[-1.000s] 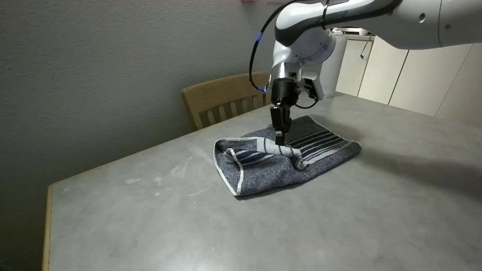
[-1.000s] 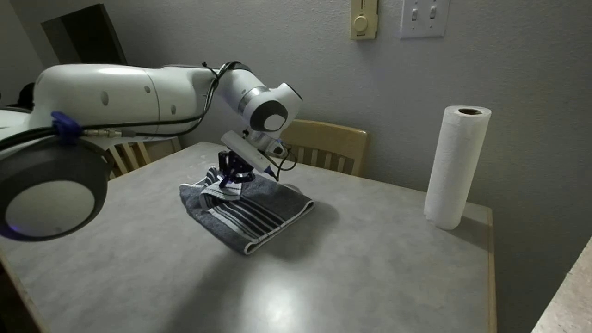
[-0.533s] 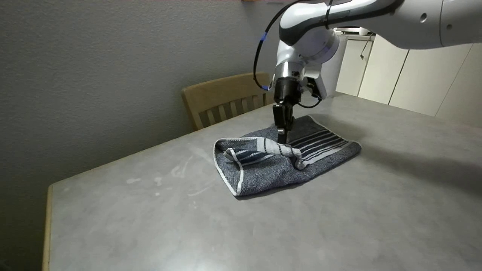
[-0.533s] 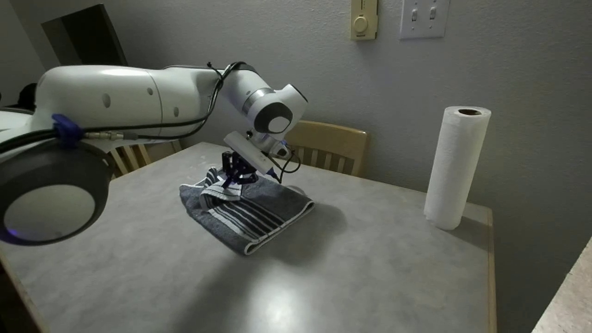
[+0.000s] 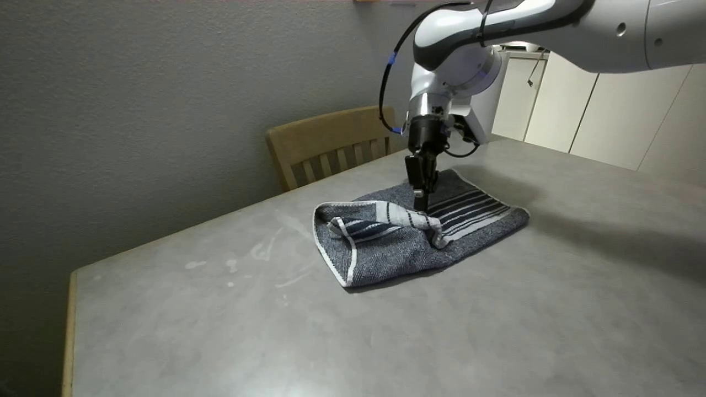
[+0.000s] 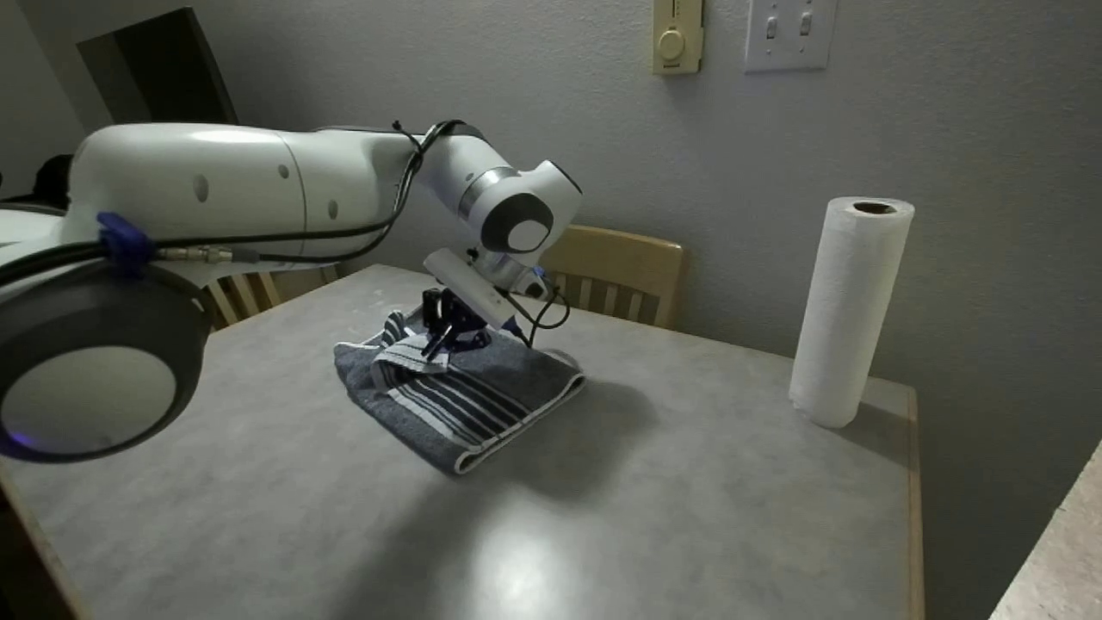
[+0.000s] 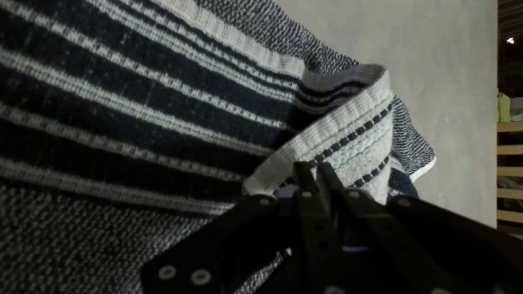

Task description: Unfold the grey towel.

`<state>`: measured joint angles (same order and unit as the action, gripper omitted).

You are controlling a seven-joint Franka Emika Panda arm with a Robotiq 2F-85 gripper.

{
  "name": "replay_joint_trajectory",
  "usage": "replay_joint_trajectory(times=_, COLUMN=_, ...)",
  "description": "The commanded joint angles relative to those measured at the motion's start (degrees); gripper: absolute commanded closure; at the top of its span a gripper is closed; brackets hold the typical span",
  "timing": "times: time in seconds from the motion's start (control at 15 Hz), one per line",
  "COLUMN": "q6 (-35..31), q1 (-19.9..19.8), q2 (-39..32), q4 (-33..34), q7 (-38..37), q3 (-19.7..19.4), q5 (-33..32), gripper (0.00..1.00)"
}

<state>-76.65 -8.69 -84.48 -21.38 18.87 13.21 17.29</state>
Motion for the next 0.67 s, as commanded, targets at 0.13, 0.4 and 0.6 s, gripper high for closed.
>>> replay_joint_trajectory(times=0.13, q6=-1.94, q1=-0.39, q2=-0.07, q4=-1.92, q7=0.68, q3=-2.15, q5=-1.21, gripper=0.45)
replay_joint_trajectory(times=0.4, q6=-3.05, q1=-0.48, q2=-0.10, q4=-2.33, q7=0.65, q3=-3.00, q5=-1.37, gripper=0.17)
replay_joint_trajectory(times=0.6, q6=-3.54, q1=-0.51, q2=0.01, q4=-2.44, q7=0.93, q3=-2.69, q5=-1.03, gripper=0.01)
